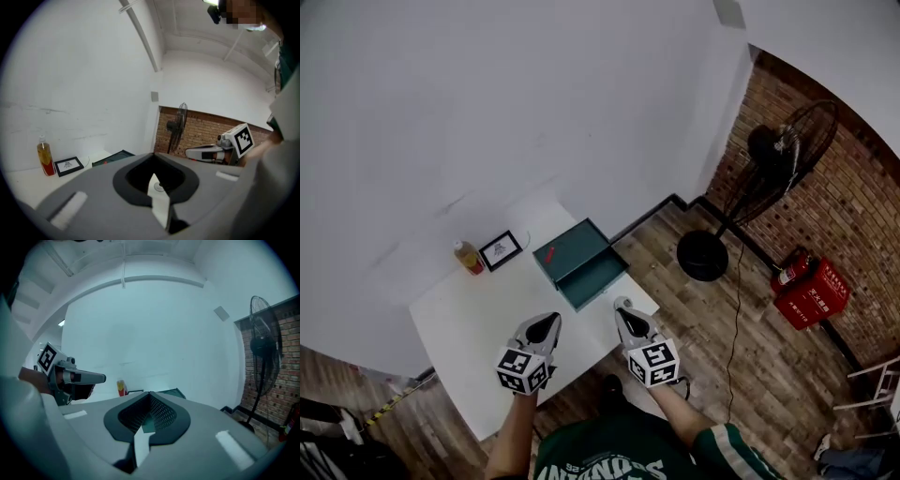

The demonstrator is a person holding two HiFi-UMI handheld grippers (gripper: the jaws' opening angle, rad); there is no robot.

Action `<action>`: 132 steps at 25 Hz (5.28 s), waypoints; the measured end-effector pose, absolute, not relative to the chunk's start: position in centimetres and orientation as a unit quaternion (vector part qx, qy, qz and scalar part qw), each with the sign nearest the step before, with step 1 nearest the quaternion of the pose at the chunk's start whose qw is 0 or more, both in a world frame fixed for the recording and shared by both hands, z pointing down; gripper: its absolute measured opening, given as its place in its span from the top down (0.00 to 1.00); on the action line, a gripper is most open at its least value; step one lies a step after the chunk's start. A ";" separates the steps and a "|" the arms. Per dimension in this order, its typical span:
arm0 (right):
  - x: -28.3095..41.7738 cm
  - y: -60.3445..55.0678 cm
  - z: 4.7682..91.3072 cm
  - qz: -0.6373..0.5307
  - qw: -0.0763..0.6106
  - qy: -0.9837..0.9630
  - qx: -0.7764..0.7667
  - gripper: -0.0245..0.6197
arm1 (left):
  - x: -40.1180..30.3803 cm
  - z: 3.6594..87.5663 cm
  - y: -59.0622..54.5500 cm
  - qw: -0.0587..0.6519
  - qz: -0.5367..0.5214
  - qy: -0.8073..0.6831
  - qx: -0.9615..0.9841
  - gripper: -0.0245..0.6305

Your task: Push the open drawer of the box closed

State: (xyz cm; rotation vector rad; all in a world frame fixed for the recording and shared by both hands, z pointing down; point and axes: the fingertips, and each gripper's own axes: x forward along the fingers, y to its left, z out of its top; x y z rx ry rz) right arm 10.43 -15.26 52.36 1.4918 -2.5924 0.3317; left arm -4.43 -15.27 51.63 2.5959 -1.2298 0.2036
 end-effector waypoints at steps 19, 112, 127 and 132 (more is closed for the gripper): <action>10.1 -25.3 57.3 0.136 0.107 -0.883 0.437 0.96 | -4.5 54.7 -24.5 0.167 0.074 -0.471 0.863 0.88; 5.6 -29.9 50.8 0.089 0.097 -0.904 0.408 0.96 | -10.7 51.6 -24.6 0.139 0.055 -0.521 0.841 0.88; 7.9 -28.2 50.6 0.097 0.087 -0.905 0.406 0.96 | -9.4 51.1 -24.1 0.136 0.050 -0.525 0.838 0.88; 8.3 -28.3 50.6 0.098 0.087 -0.905 0.406 0.96 | -8.7 51.2 -24.1 0.137 0.051 -0.521 0.841 0.88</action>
